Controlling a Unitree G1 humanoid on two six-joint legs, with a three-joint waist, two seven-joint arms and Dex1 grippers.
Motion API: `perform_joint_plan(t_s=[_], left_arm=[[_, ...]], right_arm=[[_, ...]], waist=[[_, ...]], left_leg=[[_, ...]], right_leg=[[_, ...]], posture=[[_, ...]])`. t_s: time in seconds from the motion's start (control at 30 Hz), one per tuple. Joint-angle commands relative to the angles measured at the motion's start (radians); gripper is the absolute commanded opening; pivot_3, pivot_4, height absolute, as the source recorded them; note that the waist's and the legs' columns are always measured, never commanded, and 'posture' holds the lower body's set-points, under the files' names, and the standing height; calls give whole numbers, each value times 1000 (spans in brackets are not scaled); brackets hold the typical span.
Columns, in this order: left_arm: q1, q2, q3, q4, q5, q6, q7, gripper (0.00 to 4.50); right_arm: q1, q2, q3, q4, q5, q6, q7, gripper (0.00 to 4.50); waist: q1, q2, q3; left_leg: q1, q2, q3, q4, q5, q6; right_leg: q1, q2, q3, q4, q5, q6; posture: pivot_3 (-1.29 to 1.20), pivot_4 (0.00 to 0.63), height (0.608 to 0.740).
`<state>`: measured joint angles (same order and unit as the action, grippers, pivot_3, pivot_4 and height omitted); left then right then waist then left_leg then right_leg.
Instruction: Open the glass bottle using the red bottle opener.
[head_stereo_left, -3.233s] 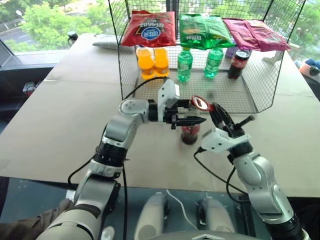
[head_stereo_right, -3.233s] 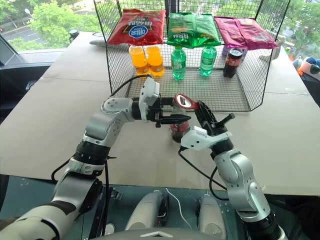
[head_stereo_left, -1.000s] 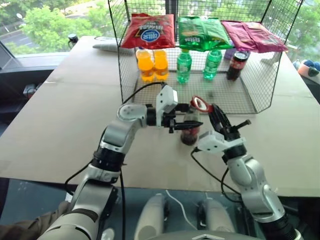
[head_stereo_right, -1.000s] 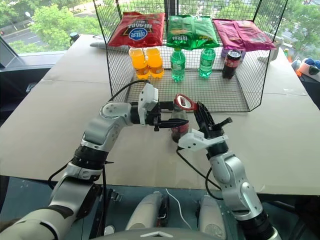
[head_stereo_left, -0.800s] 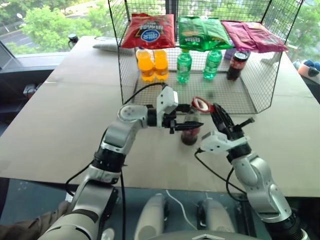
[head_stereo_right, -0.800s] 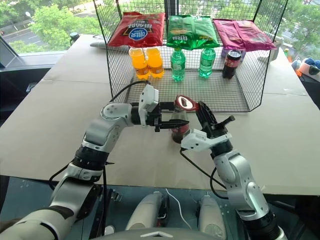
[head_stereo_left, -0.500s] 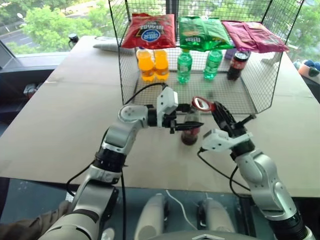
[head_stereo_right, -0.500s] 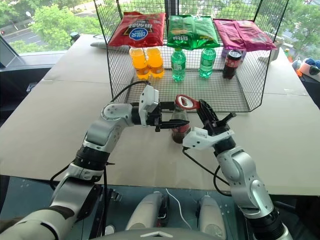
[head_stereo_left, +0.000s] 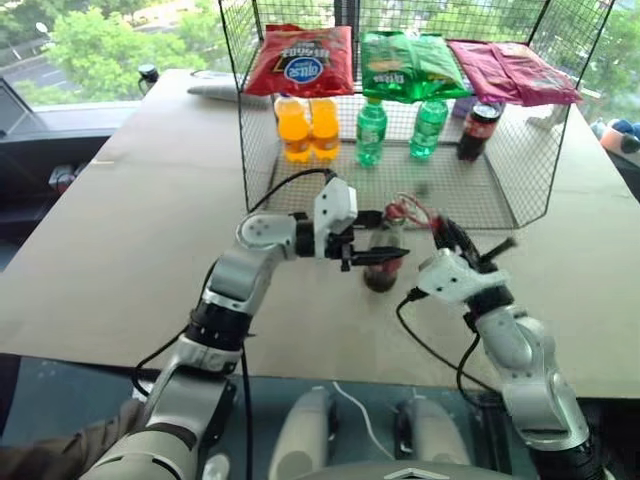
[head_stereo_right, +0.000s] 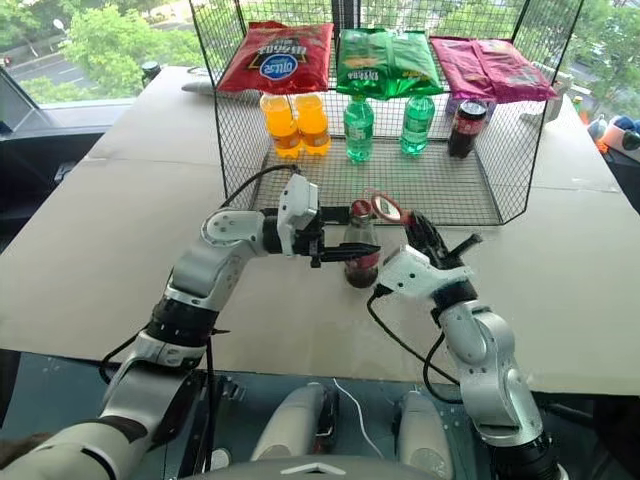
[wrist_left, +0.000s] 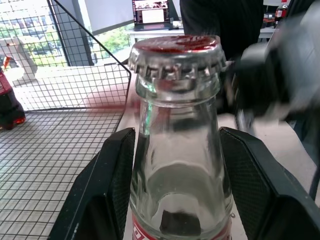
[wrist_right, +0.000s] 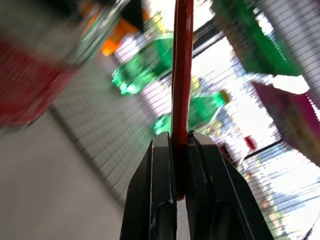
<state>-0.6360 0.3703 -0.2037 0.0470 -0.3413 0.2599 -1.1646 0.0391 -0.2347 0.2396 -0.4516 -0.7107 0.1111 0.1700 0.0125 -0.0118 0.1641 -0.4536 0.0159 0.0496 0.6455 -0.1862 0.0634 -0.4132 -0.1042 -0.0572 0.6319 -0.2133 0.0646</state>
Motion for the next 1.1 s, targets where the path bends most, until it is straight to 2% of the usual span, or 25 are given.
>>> perform_joint_plan(t_s=[0.03,0.27,0.5,1.1], left_arm=[[13,15,-12,-27,2,15,-3,2724],[15,36,-2,5,-4,6,-22,2724],[-30,29,-5,28,-7,32,-26,2724],[-45,26,4,12,-14,61,-17,2724]], right_arm=[[-5,20,35,-11,-44,-27,-59,0],[13,77,36,-17,-56,-43,-169,0],[31,136,-34,-91,25,-50,-206,0],[13,10,60,7,-23,-252,-210,0]], waist=[[-1,0,0],[-1,0,0],[-1,0,0],[0,0,0]], left_leg=[[0,0,0,-1,0,0],[0,0,0,-4,0,0],[0,0,0,-4,0,0],[1,0,1,-4,1,1]], right_leg=[[0,0,0,0,0,0],[-1,2,0,-2,0,0],[-1,2,0,-3,0,0],[0,3,0,-3,0,0]], posture=[[0,150,740],[0,150,740],[0,150,740],[0,150,740]])
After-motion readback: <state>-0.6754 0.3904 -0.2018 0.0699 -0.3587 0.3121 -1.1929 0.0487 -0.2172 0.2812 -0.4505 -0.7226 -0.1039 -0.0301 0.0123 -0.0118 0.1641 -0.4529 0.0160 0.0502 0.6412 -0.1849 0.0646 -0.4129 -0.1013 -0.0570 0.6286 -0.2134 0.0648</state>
